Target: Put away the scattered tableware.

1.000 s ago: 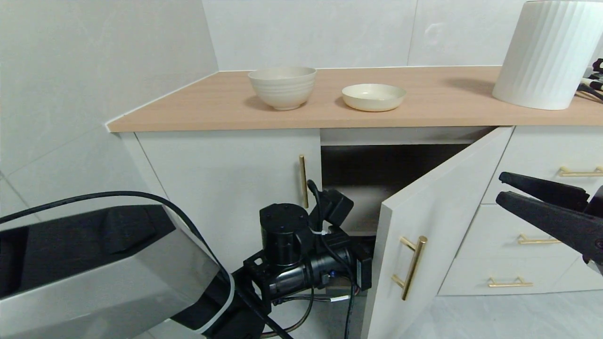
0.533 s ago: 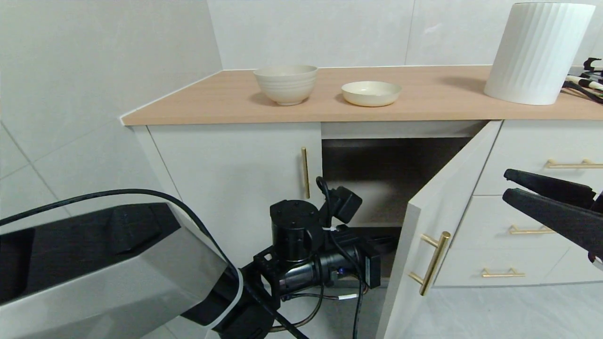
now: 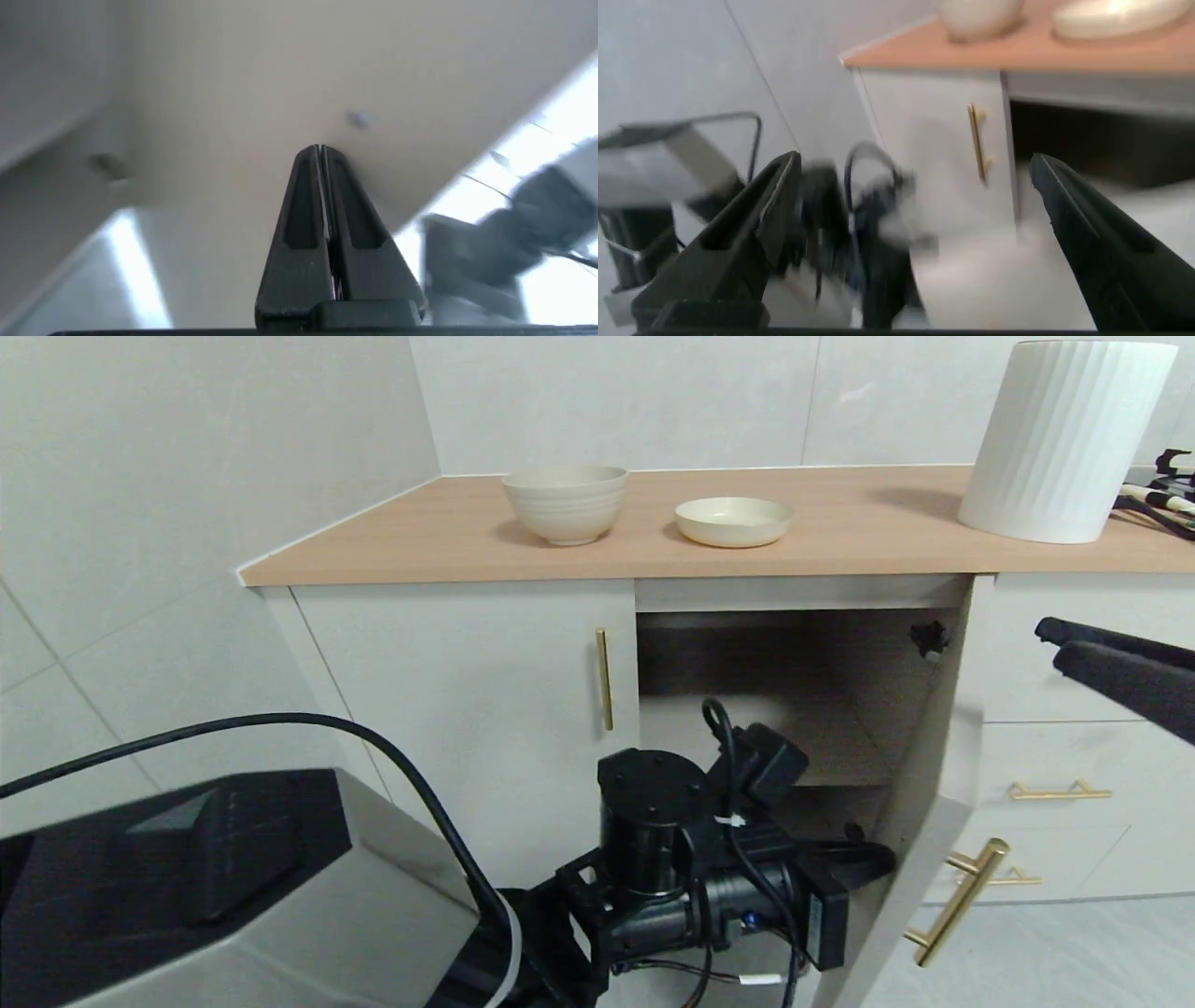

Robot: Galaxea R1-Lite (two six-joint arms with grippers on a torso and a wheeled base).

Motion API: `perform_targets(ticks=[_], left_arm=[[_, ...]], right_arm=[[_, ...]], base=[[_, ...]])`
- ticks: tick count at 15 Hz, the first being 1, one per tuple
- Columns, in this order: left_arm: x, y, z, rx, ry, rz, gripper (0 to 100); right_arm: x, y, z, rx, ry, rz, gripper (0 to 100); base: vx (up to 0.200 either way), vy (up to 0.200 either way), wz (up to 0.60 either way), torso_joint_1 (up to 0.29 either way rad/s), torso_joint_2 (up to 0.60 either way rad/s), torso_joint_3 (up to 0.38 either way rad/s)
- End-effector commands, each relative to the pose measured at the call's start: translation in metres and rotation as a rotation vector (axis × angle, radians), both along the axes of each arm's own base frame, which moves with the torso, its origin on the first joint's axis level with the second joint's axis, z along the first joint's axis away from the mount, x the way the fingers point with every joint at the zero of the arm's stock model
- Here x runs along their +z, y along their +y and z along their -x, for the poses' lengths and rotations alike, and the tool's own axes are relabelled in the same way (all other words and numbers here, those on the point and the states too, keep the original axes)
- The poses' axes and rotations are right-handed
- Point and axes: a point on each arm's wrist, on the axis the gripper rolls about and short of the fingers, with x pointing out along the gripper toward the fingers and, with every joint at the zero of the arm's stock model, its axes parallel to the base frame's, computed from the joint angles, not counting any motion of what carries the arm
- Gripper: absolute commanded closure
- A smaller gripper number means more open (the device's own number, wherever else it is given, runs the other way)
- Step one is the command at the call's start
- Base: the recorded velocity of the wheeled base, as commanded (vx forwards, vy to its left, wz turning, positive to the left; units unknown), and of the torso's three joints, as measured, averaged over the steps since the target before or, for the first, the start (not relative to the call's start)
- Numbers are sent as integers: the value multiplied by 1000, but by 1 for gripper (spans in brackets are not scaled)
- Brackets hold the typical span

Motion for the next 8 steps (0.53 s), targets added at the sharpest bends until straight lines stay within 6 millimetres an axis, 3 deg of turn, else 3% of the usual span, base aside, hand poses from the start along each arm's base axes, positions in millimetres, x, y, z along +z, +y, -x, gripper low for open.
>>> perform_targets(ticks=[1, 4, 8], left_arm=[[8, -28, 40, -111, 2, 16, 100], [21, -24, 53, -104, -13, 42, 100], [36, 11, 28, -3, -26, 56, 100]], right_arm=[[23, -7, 14, 9, -71, -36, 0], [26, -13, 25, 14, -77, -38, 0], [24, -10, 20, 14, -56, -27, 0]], base=[[0, 0, 0, 0, 0, 0], [0, 0, 0, 0, 0, 0], [0, 0, 0, 0, 0, 0]])
